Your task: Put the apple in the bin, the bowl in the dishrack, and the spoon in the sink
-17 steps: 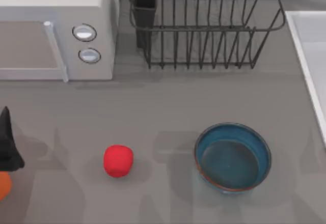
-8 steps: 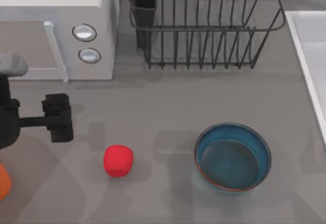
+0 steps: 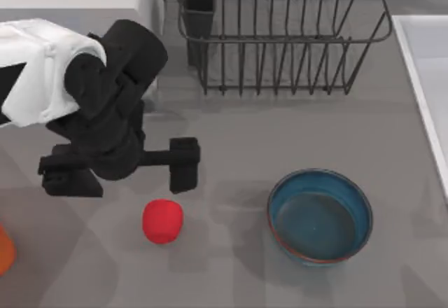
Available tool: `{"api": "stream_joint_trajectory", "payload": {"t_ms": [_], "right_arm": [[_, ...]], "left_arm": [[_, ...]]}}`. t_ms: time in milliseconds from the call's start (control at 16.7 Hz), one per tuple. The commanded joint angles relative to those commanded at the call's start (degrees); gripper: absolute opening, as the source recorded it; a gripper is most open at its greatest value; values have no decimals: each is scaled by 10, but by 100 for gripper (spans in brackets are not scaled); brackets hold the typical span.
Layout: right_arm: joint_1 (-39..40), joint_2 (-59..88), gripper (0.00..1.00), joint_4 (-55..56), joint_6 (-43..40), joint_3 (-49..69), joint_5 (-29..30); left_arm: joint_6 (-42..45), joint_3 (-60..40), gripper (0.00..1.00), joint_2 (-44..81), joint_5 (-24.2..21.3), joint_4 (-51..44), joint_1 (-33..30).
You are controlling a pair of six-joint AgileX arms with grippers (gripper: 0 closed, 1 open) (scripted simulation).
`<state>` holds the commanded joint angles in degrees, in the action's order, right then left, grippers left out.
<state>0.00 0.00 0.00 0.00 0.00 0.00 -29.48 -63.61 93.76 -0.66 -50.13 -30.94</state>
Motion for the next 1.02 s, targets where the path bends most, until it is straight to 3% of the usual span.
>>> {"api": "stream_joint_trajectory", "payload": {"t_ms": [240,660,1020], "right_arm": [[0,0,100,0,0,0,0],[0,0,100,0,0,0,0],[0,0,100,0,0,0,0]], "left_arm": [[-38,-74,100,95,0,-62,-39],[-44,-83,100,107,-1,-70,-43],[-44,-29,100,152,-1,30,-45]]}}
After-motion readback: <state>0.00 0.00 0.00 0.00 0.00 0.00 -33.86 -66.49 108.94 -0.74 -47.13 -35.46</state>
